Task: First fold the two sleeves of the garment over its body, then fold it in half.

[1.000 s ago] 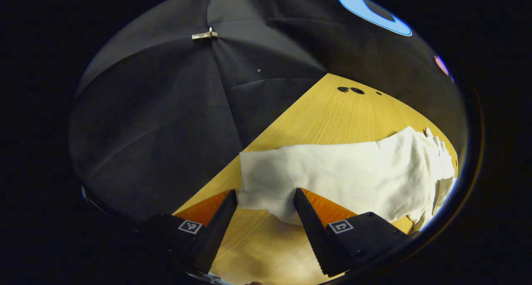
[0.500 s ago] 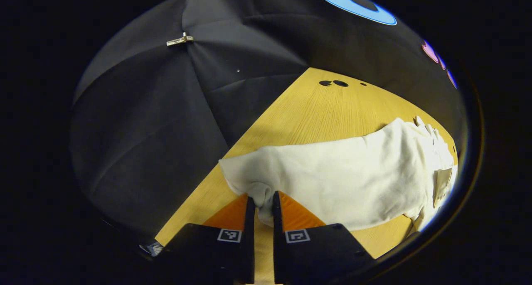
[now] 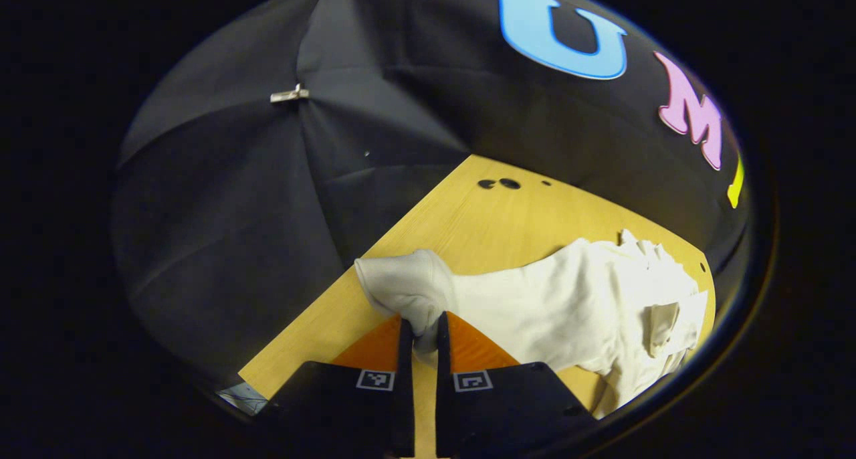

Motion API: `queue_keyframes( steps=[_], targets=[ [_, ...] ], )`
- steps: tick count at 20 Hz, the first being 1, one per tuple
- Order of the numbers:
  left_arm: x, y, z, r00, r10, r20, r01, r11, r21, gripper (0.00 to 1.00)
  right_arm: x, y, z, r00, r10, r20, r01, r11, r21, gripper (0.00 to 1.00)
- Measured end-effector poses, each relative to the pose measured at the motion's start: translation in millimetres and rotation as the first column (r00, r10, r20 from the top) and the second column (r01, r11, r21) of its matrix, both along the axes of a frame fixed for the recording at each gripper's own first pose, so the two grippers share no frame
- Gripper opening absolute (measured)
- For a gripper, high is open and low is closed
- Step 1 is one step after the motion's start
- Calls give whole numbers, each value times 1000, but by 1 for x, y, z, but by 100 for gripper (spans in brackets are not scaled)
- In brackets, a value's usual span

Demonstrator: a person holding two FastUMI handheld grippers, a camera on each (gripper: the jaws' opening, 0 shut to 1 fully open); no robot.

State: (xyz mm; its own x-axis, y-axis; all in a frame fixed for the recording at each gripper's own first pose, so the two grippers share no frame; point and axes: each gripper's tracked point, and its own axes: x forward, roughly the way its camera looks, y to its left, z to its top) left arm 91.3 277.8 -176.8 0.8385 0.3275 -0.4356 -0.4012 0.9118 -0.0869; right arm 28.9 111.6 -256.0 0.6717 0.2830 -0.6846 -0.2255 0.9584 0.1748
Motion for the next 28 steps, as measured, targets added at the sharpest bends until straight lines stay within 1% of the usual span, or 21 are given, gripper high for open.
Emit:
queue_keyframes(
  steps=[3, 5, 7, 8, 10, 12, 13, 14, 16, 21, 24, 25, 26, 28],
  targets=[
    [12, -53, 26, 995, -93, 34, 92, 995, 23, 18, 2, -7, -2, 1000, -11, -8, 11, 1000, 12, 59],
    [24, -92, 44, 984, -168, 60, 167, 986, 31, 17, 4, -10, -5, 1000, -19, -16, 20, 1000, 24, 59],
    [35, -135, 54, 967, -247, 69, 246, 969, 26, 18, 4, -13, -7, 1000, -21, -19, 22, 999, 30, 59],
    [40, -151, 58, 957, -281, 67, 279, 960, 39, 18, 5, -14, -8, 1000, -21, -20, 22, 999, 31, 59],
    [46, -181, 62, 940, -337, 51, 334, 940, 66, 18, 4, -20, -5, 1000, -18, -21, 19, 999, 29, 59],
    [52, -216, 62, 921, -386, 45, 382, 921, 69, 18, 4, -22, -7, 1000, -17, -22, 18, 999, 28, 59],
    [58, -233, 59, 912, -408, 41, 405, 912, 71, 18, 4, -25, -7, 1000, -17, -22, 18, 999, 31, 69],
    [61, -246, 58, 903, -427, 35, 424, 903, 74, 18, 5, -27, -7, 1000, -18, -24, 19, 999, 35, 60],
    [66, -271, 56, 891, -453, 20, 451, 890, 70, 18, 5, -29, -8, 1000, -18, -24, 19, 999, 37, 63],
    [76, -317, 52, 873, -488, 12, 486, 871, 68, 18, 5, -25, -11, 999, 7, -31, -6, 999, 39, 63],
    [78, -343, 46, 856, -517, -4, 516, 854, 65, 18, 6, -24, -12, 999, 17, -31, -15, 999, 41, 63],
    [79, -350, 43, 850, -526, -11, 526, 848, 66, 13, 6, -24, -13, 999, 16, -32, -15, 999, 43, 63],
    [79, -355, 40, 845, -535, -18, 535, 842, 68, 18, 7, -24, -13, 999, 13, -34, -12, 999, 46, 63],
    [81, -370, 33, 832, -553, -35, 554, 829, 71, 18, 8, -27, -12, 999, 8, -34, -6, 999, 49, 63]
  ],
)
